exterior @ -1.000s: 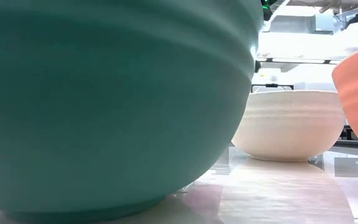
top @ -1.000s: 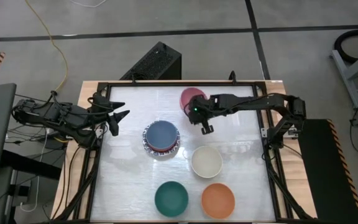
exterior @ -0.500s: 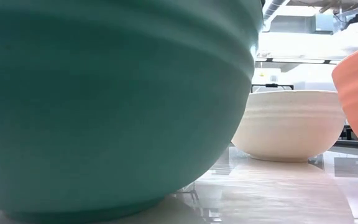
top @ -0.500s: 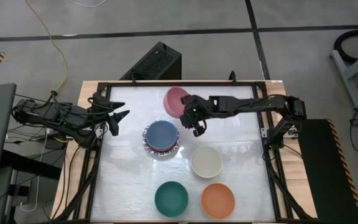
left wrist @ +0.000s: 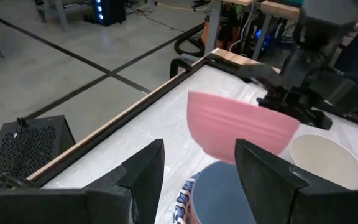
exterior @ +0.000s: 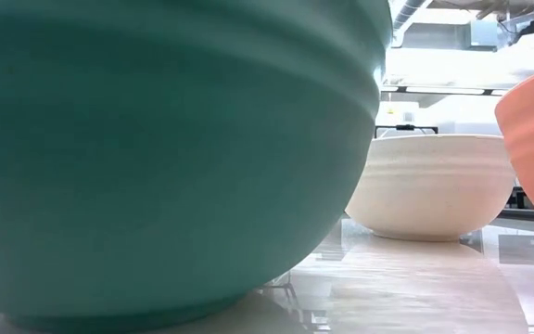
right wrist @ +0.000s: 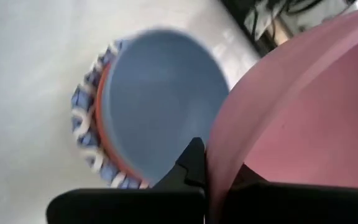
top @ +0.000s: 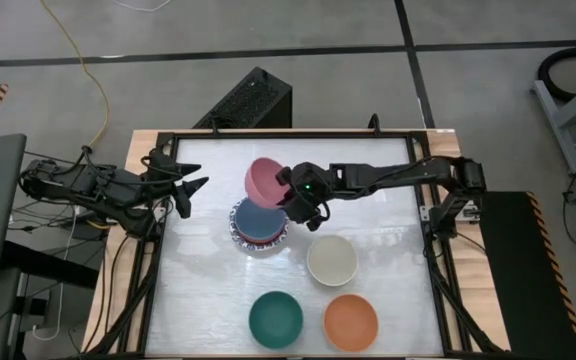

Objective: Nest bowls inside each other
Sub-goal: Stack the pink bowl on top of the blue bowl

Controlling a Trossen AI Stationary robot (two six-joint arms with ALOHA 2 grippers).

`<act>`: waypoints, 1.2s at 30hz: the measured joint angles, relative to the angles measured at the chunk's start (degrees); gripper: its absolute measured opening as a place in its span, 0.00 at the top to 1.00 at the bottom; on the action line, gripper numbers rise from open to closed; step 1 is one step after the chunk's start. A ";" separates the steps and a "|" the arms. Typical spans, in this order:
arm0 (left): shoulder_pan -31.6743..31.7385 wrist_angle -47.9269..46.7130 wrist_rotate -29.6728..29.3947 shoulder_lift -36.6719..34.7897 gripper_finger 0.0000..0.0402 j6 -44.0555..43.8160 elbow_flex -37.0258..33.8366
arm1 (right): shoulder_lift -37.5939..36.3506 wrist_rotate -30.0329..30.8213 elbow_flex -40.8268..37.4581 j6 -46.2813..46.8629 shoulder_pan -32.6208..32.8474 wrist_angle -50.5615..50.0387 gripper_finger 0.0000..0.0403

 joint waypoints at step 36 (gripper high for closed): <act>-0.01 0.04 -1.07 0.02 0.54 -0.68 0.00 | 8.63 -5.32 -0.10 -4.46 2.91 1.62 0.97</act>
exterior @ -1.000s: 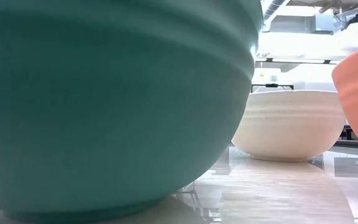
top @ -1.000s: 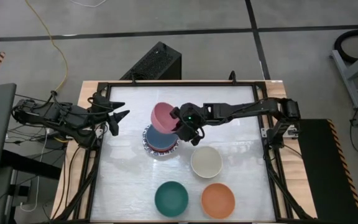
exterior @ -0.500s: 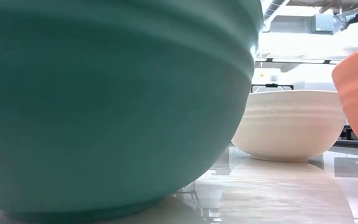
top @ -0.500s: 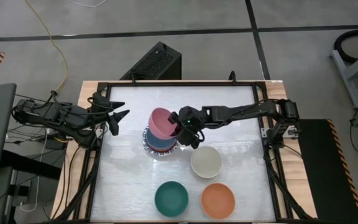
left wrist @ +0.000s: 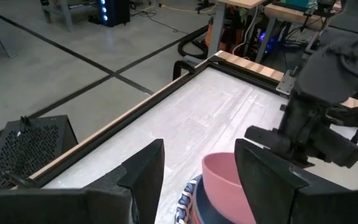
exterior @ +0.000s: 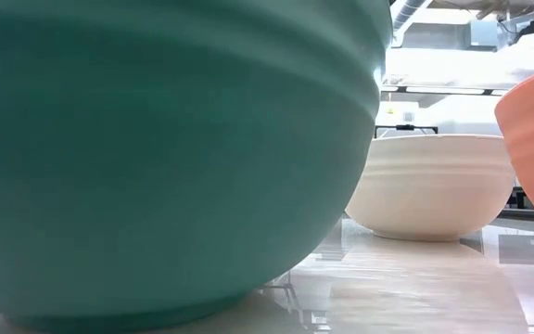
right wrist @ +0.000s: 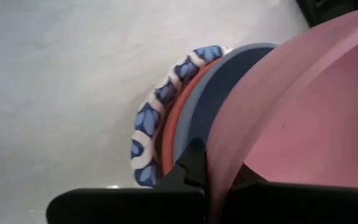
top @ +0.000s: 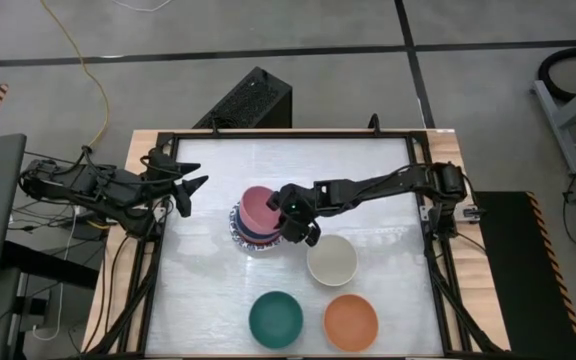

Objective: Nest bowls inside each other
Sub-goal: Stack the pink bowl on top of the blue bowl

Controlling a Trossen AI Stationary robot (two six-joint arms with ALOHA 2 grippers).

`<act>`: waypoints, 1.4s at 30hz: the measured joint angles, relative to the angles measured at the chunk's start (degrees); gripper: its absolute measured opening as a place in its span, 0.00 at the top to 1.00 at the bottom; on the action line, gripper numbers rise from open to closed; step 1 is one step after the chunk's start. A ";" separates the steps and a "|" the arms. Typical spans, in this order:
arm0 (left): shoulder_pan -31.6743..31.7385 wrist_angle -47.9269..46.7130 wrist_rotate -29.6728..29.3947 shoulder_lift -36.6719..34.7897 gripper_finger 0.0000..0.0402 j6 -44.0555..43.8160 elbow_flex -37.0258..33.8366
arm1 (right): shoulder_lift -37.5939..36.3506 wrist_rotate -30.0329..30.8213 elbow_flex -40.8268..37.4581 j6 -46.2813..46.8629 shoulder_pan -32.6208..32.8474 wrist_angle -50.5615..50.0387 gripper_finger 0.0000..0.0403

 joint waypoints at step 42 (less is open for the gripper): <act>0.01 -0.05 -1.53 -0.01 0.54 0.30 0.00 | -0.66 0.02 4.50 4.73 -0.37 -3.98 0.87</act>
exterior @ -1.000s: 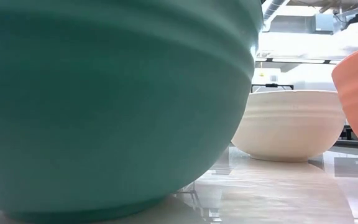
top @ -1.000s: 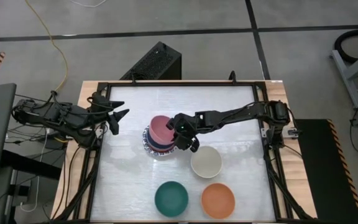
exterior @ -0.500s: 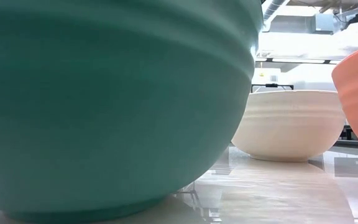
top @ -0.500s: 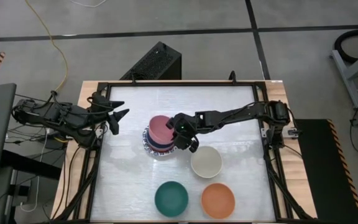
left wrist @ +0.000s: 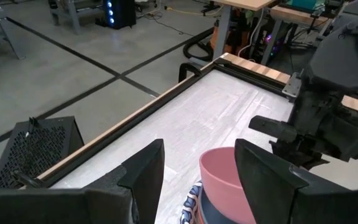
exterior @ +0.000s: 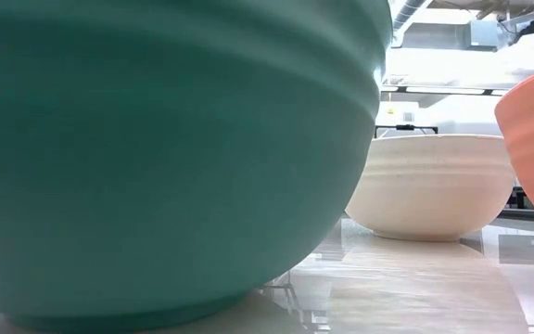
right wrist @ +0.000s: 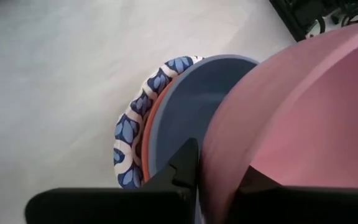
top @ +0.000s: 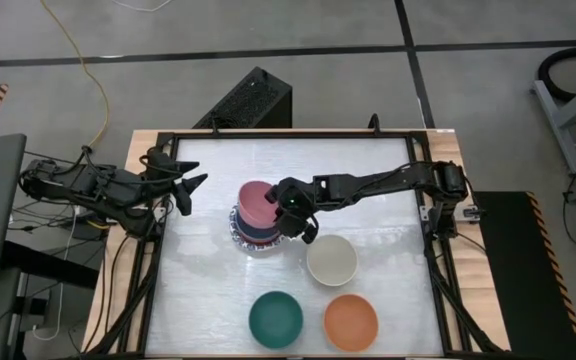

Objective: Nest bowls inside each other
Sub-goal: Stack the pink bowl on top of the blue bowl

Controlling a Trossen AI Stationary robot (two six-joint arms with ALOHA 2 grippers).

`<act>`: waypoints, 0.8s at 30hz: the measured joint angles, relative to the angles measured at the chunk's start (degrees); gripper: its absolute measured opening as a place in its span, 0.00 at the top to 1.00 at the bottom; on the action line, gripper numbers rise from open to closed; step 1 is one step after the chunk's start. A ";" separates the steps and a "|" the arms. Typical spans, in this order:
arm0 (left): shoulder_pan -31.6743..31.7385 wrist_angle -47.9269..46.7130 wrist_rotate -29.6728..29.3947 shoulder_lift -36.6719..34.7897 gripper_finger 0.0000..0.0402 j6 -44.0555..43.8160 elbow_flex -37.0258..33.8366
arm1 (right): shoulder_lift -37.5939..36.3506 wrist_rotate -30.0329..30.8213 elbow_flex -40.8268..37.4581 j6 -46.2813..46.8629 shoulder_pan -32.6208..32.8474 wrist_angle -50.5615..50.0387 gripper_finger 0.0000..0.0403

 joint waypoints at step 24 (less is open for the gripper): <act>-0.01 0.01 0.04 0.01 0.54 -0.03 0.00 | 0.02 -0.07 1.58 -3.13 0.85 -9.97 0.87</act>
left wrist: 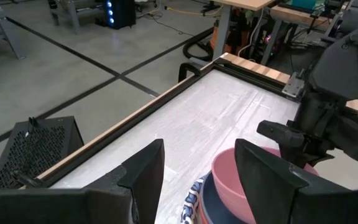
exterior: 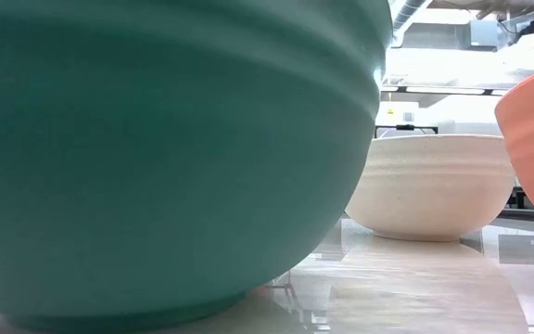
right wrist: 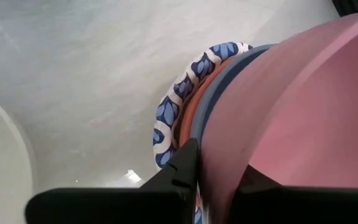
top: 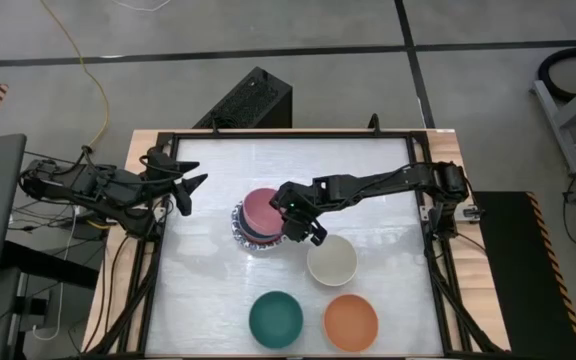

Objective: Nest bowls inside each other
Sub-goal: Stack the pink bowl on top of the blue bowl

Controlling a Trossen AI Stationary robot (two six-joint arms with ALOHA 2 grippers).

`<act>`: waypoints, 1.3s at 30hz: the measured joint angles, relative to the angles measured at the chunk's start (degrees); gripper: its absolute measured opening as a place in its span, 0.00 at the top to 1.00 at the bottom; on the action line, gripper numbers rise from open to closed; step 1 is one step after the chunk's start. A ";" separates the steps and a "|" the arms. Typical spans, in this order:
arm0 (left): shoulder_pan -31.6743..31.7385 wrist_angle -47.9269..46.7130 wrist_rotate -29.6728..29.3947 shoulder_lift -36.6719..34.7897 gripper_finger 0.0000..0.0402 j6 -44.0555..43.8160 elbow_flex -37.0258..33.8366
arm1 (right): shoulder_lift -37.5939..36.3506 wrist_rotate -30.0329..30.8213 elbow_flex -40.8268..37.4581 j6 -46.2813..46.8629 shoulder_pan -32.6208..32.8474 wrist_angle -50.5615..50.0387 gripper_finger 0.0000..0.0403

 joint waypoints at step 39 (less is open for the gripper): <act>0.01 0.02 -0.22 -0.01 0.54 -0.70 0.00 | 0.07 0.05 8.52 1.55 -0.24 -7.82 0.62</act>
